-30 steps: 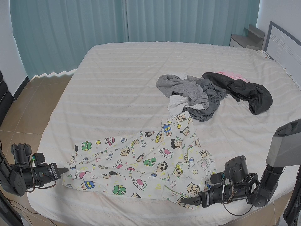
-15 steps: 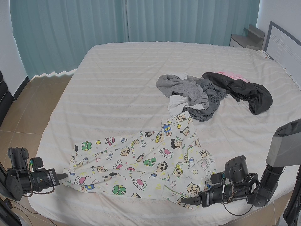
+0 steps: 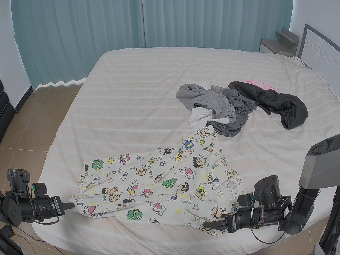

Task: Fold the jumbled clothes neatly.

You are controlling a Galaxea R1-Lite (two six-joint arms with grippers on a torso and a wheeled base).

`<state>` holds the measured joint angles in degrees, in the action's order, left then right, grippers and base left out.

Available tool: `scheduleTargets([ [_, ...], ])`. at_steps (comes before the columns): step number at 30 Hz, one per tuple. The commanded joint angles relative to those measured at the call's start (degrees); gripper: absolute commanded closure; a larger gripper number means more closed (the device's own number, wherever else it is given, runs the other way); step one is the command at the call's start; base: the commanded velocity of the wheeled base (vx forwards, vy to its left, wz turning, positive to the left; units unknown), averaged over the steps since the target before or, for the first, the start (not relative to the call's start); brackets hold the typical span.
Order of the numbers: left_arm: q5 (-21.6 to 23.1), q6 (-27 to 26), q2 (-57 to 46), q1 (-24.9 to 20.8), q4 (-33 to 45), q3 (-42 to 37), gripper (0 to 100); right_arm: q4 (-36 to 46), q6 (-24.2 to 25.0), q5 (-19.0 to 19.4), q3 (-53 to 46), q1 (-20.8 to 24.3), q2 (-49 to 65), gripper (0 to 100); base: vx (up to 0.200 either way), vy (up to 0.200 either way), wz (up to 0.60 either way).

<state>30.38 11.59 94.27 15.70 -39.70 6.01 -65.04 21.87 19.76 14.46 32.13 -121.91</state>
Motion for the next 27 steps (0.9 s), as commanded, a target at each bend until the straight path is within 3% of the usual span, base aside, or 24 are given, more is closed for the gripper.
scheduleTargets([
  [1, 0.0, -0.1, -4.2, -0.1, 3.9, 2.3, 100, -2.9, 0.0, 0.0, -1.2, 0.0, -2.0, 0, 0.0, 0.0, 0.0],
  [4, 0.0, 0.0, -5.4, 0.2, 8.5, 4.6, 100, -4.8, 0.0, 0.0, -1.6, 0.1, -2.7, 0, 0.0, 0.0, 0.0],
  [8, 0.0, 0.2, -6.8, 0.2, 23.5, 13.0, 100, -5.7, 0.1, 0.0, -1.9, 0.0, -2.8, 0, 0.0, 0.0, 0.0],
  [12, -0.2, 0.4, -5.9, 0.4, 32.8, 20.0, 100, -5.7, 0.1, 0.0, -2.0, 0.0, -2.8, 0, 0.0, 0.0, 0.0],
  [17, -0.6, 0.8, -1.9, 1.3, 33.2, 23.6, 100, -5.8, 0.1, 0.0, -2.2, 0.1, -2.8, 0, 0.0, 0.0, 0.0],
  [22, -0.5, 5.7, 2.5, 1.3, 33.3, 27.5, 100, -5.8, 0.1, 0.0, -2.2, 0.1, -2.8, 0, 0.0, 0.0, 0.0],
  [27, -0.6, 6.0, 7.2, 1.1, 33.4, 30.2, 100, -5.8, 0.1, -0.1, -2.2, 0.1, -2.7, 0, 0.0, 0.0, 0.0],
])
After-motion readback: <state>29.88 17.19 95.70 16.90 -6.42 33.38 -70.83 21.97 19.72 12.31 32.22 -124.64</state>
